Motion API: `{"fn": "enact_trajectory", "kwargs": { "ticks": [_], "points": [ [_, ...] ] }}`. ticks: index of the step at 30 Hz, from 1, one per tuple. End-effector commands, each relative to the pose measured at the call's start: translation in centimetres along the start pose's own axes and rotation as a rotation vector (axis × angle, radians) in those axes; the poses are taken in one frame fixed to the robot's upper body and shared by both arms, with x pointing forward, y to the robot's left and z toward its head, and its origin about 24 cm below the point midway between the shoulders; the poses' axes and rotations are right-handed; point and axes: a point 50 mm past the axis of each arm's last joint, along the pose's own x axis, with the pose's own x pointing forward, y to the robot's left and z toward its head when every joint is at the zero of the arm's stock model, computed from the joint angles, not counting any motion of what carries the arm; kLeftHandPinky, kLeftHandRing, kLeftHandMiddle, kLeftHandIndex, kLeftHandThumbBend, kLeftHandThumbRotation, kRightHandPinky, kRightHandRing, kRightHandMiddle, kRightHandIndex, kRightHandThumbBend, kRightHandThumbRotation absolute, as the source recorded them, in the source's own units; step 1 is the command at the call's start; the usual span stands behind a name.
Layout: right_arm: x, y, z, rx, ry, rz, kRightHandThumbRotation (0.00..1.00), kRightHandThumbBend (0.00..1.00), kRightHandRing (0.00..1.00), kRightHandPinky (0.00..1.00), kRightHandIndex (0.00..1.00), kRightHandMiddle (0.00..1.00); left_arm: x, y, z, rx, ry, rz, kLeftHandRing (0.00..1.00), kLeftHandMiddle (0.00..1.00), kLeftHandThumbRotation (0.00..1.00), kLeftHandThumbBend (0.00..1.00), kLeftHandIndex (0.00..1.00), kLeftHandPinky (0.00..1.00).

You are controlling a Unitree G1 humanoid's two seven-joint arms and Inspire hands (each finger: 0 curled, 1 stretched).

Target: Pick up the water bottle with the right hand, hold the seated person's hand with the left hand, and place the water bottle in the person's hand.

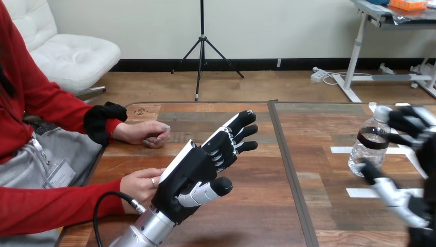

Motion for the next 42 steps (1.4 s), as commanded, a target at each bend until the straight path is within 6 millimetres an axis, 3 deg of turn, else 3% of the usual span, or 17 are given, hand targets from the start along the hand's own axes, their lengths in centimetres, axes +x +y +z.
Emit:
{"fn": "enact_trajectory", "kwargs": {
  "ticks": [1,18,33,42],
  "points": [
    [1.7,-0.5,0.2,-0.002,-0.062,-0.038,0.50,1.00,0.75,0.66,0.78,0.76,2.1,0.6,1.0,0.031,-0.052,-0.030,0.96,0.98,0.70,1.00,0.96,0.90],
    [3.0,-2.0,-1.8,-0.043,0.054,-0.091,0.47,1.00,0.82,0.71,0.85,0.83,2.1,0.5,1.0,0.028,-0.059,-0.029,0.97,0.98,0.69,1.00,0.96,0.90],
    [4.6,-2.4,-4.4,-0.088,0.203,-0.103,0.52,1.00,0.89,0.74,0.92,0.89,2.1,0.4,1.0,0.024,-0.066,-0.025,0.97,0.98,0.68,1.00,0.96,0.90],
    [5.6,-2.5,-5.9,-0.088,0.294,-0.090,0.53,1.00,0.93,0.85,0.95,0.91,2.0,0.5,1.0,0.016,-0.068,-0.027,0.97,0.98,0.68,1.00,0.96,0.91]
  ]
}}
